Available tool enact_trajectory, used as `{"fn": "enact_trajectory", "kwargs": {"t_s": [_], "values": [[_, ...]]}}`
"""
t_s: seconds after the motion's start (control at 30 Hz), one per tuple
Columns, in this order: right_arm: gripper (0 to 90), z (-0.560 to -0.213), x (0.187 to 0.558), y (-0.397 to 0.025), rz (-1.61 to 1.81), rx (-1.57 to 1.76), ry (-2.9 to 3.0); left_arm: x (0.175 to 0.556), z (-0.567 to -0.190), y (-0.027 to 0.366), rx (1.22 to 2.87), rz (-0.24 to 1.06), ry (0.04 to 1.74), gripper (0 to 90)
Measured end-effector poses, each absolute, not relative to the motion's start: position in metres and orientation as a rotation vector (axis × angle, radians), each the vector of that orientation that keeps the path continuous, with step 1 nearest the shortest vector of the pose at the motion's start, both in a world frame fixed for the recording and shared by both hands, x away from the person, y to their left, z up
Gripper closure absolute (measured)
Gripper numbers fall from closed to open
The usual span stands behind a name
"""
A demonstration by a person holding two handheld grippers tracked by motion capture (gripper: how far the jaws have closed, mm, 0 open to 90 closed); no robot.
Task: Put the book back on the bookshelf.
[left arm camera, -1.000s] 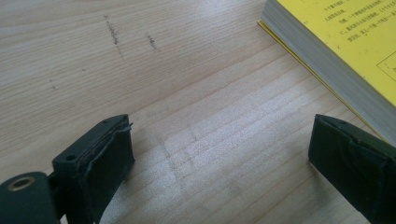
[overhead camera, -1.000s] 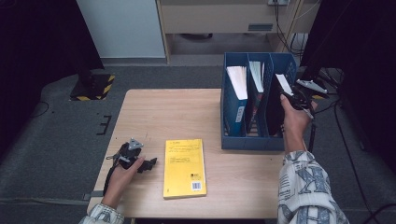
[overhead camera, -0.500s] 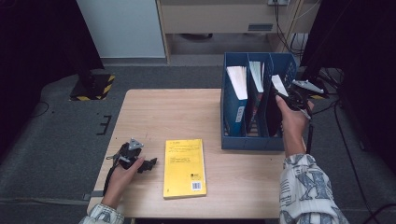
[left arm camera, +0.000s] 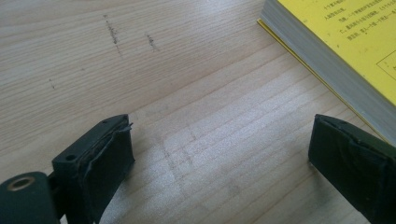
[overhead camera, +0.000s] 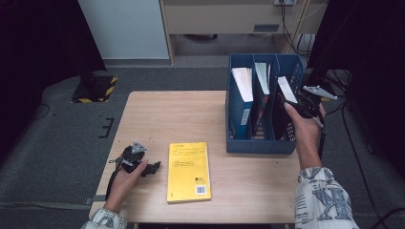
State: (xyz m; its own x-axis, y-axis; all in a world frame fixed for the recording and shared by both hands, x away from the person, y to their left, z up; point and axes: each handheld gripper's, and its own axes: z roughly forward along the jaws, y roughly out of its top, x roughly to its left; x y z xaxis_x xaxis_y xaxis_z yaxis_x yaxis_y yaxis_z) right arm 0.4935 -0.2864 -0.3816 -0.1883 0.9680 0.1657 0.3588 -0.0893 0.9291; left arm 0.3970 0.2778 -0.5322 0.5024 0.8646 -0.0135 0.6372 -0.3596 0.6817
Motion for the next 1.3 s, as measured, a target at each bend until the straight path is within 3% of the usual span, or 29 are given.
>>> {"fn": "enact_trajectory", "kwargs": {"t_s": [0.5,0.83,1.3], "values": [[10.5,-0.393,0.461,-0.291,1.318,1.423,1.588,0.397,-0.532,0.277,2.117,0.471,1.225,5.7],[9.0,-0.420,0.439,-0.291,1.318,1.447,1.619,0.397,-0.533,0.277,2.119,0.473,1.223,5.6],[8.4,-0.438,0.406,-0.272,1.361,1.404,1.666,0.396,-0.533,0.277,2.120,0.474,1.221,5.5]]}}
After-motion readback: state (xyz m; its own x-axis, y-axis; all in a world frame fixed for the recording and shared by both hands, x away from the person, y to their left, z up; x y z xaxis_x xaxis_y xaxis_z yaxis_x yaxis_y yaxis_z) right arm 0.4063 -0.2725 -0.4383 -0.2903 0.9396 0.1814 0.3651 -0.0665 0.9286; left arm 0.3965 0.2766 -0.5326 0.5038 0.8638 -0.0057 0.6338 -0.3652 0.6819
